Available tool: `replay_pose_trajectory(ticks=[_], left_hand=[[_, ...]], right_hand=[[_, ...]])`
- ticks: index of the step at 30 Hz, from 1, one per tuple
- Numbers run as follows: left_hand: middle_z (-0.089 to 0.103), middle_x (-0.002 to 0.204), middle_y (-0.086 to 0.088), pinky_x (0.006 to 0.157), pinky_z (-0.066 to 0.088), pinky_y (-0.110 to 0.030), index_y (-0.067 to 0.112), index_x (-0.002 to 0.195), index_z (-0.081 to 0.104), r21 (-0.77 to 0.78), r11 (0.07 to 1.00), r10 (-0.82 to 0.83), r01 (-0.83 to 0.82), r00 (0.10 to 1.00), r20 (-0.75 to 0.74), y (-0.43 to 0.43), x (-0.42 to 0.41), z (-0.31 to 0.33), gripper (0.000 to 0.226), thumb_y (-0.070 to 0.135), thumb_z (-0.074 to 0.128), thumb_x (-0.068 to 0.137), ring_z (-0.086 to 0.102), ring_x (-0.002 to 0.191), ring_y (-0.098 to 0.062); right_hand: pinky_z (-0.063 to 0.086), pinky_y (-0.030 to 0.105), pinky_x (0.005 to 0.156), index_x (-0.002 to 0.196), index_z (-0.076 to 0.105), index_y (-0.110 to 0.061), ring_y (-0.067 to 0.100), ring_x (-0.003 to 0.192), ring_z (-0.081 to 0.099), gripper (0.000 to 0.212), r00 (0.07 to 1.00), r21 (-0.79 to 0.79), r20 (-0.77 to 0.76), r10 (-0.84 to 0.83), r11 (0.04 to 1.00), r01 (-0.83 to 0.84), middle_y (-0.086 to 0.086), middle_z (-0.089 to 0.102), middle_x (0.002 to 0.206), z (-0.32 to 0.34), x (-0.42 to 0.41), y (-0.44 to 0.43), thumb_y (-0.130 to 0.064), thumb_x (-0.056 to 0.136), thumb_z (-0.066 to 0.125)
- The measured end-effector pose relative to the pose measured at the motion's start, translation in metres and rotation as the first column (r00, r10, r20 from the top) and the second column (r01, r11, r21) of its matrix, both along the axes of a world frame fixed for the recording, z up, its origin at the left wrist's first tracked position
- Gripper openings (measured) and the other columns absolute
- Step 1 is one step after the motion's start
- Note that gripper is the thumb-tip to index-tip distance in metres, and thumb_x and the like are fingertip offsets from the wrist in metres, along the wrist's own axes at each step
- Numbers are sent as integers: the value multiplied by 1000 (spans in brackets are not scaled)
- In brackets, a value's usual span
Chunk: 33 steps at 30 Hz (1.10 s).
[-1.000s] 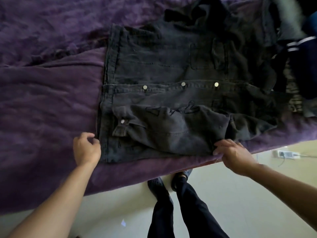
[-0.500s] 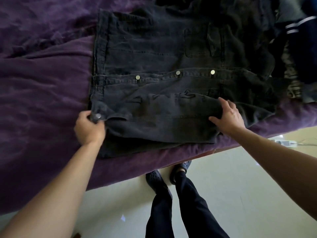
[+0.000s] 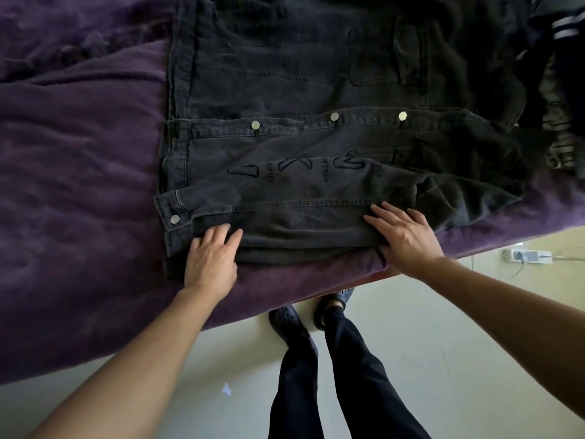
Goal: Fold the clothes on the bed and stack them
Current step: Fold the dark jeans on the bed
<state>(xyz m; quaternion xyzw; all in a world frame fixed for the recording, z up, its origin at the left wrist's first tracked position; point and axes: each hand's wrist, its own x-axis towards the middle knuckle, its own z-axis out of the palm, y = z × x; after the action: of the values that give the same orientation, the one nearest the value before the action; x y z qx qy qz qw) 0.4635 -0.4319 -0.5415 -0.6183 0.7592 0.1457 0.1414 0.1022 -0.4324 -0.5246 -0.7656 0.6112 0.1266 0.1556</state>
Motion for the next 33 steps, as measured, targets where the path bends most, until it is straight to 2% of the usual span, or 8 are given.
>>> replay_pose_trajectory(ticks=[3, 6, 8, 14, 20, 24, 29, 33], left_hand=[[66, 109, -9, 78, 46, -45, 10, 104, 70, -99, 995, -16, 12, 999, -39, -1, 8, 2, 29, 6, 70, 75, 59, 100, -32], [71, 94, -5, 77, 44, -39, 12, 97, 68, 20, 999, 45, -41, 977, -209, -1, 18, 27, 16, 7, 61, 84, 63, 89, -30], [71, 96, -3, 78, 44, -36, 17, 100, 66, 113, 993, 51, -21, 961, -271, -1, 22, 53, 14, 14, 56, 90, 64, 91, -29], [65, 95, -2, 73, 44, -33, 24, 97, 59, 376, 927, 111, -12, 963, -245, -12, 18, 99, 14, 23, 45, 97, 62, 93, -23], [71, 88, -5, 71, 48, -35, 18, 89, 66, 204, 973, 166, -105, 937, -308, -82, 35, 118, 16, 28, 55, 94, 65, 90, -28], [67, 85, -3, 71, 49, -38, 27, 84, 62, 122, 986, 145, -114, 947, -288, -154, 30, 137, 14, 33, 55, 94, 63, 89, -30], [64, 84, -6, 73, 50, -41, 31, 77, 54, 73, 991, 126, -114, 971, -203, -269, 12, 140, 18, 36, 53, 94, 61, 88, -33], [67, 99, -15, 81, 50, -43, 29, 83, 60, 19, 984, 179, -178, 977, -120, -360, -8, 118, 17, 40, 53, 94, 60, 95, -38]], right_hand=[[47, 46, 91, 113, 67, -14, 26, 105, 67, 47, 992, -131, 126, 10, 991, 6, 6, 71, 110, 12, -1, -2, -30, 74, 46], [51, 35, 63, 105, 67, -16, 33, 77, 68, 40, 979, -50, 195, -61, 996, 72, 6, 72, 87, 39, -7, 18, -27, 70, 52], [49, 35, 63, 108, 66, -21, 36, 80, 66, 31, 989, 74, 122, -86, 994, 78, 8, 72, 90, 60, -12, 27, -23, 78, 61], [38, 29, 74, 99, 59, -28, 20, 98, 61, 11, 998, 376, -20, -52, 925, 56, -3, 63, 95, 109, -15, 5, -33, 92, 52], [38, 26, 70, 95, 67, -23, 15, 85, 58, 13, 969, 355, 131, -207, 923, 149, -7, 57, 81, 143, -30, -74, -32, 86, 66], [45, 27, 57, 75, 63, -27, 22, 67, 63, 13, 884, 354, 297, -361, 901, 249, -3, 61, 65, 146, -44, -142, -24, 84, 72], [49, 31, 62, 78, 69, -16, 19, 70, 60, 7, 722, 366, 455, -521, 849, 381, 6, 64, 73, 133, -60, -254, -18, 85, 72], [47, 26, 67, 88, 70, -16, 19, 75, 59, 6, 678, 338, 498, -541, 841, 423, 6, 64, 81, 107, -63, -349, -17, 83, 73]])
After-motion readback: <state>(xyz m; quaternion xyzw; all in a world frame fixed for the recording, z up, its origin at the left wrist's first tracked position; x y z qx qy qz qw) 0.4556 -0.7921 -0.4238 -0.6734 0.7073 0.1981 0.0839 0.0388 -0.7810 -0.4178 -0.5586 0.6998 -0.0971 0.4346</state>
